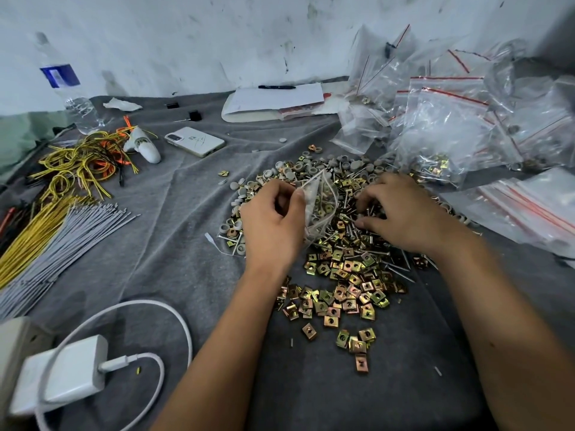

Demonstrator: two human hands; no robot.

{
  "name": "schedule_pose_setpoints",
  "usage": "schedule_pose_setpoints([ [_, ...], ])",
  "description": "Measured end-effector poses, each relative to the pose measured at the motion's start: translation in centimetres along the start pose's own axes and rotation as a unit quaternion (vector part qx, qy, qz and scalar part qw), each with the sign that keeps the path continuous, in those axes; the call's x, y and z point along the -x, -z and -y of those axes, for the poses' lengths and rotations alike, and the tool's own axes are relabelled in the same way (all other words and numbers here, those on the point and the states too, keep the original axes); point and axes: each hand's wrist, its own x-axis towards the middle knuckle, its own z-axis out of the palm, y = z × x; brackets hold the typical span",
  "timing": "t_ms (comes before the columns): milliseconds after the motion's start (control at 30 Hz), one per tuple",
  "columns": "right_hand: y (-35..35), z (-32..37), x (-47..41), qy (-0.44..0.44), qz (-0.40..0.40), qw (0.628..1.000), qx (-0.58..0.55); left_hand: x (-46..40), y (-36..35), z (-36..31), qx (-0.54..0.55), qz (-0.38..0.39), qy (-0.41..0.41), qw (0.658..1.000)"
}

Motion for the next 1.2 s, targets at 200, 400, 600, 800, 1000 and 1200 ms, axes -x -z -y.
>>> schedule_pose_setpoints([
  [200,0.1,0.3,0.1,0.032,-0.006,0.999,-0.025,-0.1,0.1,0.0,0.001,-0.001,0.007,1.000],
  [400,0.8,1.9,0.5,0.089,-0.192,0.945,-0.251,-0.1,0.0,-0.1,-0.014,0.004,-0.003,1.000],
  [600,-0.2,4.3,0.7,0.174,-0.189,0.950,-0.177,0.0,-0.2,-0.1,-0.025,0.014,-0.023,0.999],
  [800,-0.2,4.6,0.7,0.166,-0.225,0.939,-0.201,-0.1,0.1,0.1,-0.004,0.003,0.004,1.000],
  [1000,-0.3,4.4,0.8,0.142,-0.246,0.927,-0.245,-0.8,0.9,0.0,0.045,-0.052,0.057,0.996],
  [1200,-1.7,5.1,0.7,0.221,-0.018,0.970,-0.103,-2.6,3.0,0.7,0.295,-0.216,0.171,0.915],
])
